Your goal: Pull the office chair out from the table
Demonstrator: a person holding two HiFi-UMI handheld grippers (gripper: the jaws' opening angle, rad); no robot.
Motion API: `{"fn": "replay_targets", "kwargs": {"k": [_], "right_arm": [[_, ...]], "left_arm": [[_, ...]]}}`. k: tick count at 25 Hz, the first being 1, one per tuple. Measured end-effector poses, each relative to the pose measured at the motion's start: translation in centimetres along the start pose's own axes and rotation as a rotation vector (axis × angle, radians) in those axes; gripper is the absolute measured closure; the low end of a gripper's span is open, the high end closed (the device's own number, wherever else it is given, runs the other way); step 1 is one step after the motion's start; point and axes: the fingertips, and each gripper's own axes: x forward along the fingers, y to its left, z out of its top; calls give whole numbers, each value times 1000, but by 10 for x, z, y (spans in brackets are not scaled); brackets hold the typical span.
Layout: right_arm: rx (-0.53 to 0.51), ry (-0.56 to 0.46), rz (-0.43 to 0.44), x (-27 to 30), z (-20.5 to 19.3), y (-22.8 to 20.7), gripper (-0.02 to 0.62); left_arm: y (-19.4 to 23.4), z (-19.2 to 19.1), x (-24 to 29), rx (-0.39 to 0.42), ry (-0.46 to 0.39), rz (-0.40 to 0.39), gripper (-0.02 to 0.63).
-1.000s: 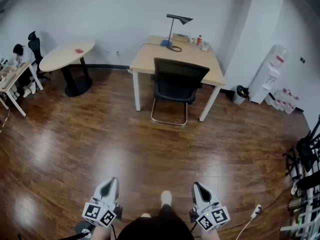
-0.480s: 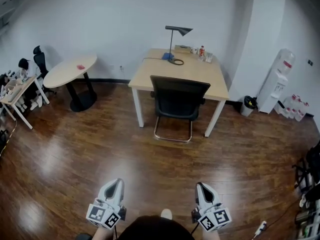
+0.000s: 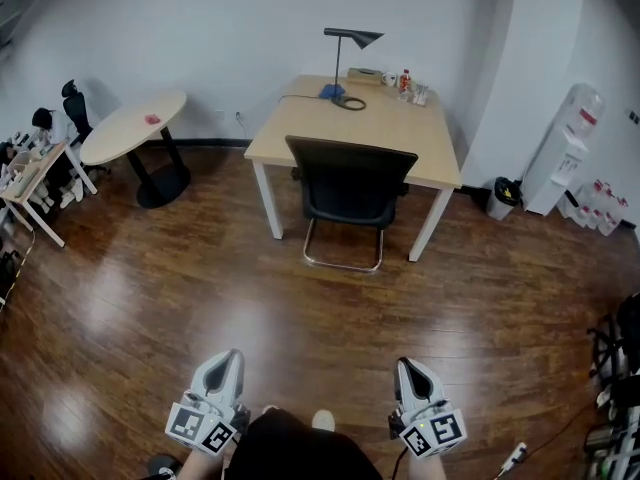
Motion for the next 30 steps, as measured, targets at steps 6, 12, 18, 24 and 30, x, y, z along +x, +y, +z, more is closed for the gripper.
{"fn": "replay_targets", "kwargs": {"k": [6,12,18,24,30], "right_arm": [[51,31,-17,10,-16,-15,581],[3,14,-78,34,3,-36,581],[-34,-34,-123,84,33,-68,581],[-106,-62,-81,153,63,-63,581],[-100,-23,-114,192,57,-82,581]], "left_arm": [[8,-3,25,22,23,15,603],[33,4,68,104,7,-1,603],[40,20,143,123,-66,-85,604],[73,33,197,136,-66,-110,603],[105,35,235,112,-45,-103,603]]}}
